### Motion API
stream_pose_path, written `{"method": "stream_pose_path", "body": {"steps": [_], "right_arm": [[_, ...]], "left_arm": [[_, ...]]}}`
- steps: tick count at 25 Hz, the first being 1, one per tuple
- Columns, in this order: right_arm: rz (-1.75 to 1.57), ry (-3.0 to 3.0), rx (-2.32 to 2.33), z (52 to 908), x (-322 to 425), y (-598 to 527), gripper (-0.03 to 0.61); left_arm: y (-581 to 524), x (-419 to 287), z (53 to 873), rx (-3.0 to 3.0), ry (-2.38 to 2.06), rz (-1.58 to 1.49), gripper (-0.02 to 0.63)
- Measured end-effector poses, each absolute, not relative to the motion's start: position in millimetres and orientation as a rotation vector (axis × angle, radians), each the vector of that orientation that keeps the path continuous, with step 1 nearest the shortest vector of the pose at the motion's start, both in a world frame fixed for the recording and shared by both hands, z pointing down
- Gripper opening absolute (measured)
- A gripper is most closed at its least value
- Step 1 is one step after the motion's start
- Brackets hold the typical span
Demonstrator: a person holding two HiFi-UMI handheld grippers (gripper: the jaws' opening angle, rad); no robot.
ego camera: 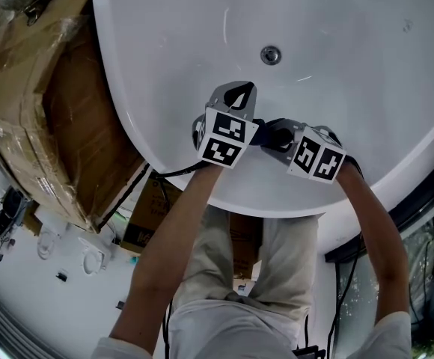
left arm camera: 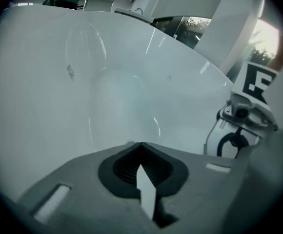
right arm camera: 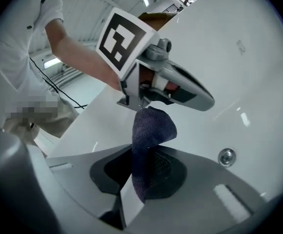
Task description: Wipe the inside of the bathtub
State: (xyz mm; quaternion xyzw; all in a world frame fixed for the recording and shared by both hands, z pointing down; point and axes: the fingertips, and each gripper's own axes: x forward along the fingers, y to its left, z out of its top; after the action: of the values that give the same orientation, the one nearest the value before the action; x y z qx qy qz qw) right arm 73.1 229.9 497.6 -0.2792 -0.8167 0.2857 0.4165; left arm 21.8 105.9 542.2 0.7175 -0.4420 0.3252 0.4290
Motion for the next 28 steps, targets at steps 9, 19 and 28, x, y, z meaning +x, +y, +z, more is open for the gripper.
{"method": "stream_pose_path", "body": {"steps": [9,19,28], "right_arm": [[0.49,-2.001,-0.529,565,91,186,0.051],[0.261,-1.933,-0.416,633,99,153,0.052],[0.174,-1.873,-0.371,690,97,135,0.052]], "left_arm": [[103,30,552,1.797,-1.067,0.811,-0.005],[107,37,572,1.781,-1.039,0.833,-0.005],[117,42,597,1.784,-0.976,0.875,-0.004]]}}
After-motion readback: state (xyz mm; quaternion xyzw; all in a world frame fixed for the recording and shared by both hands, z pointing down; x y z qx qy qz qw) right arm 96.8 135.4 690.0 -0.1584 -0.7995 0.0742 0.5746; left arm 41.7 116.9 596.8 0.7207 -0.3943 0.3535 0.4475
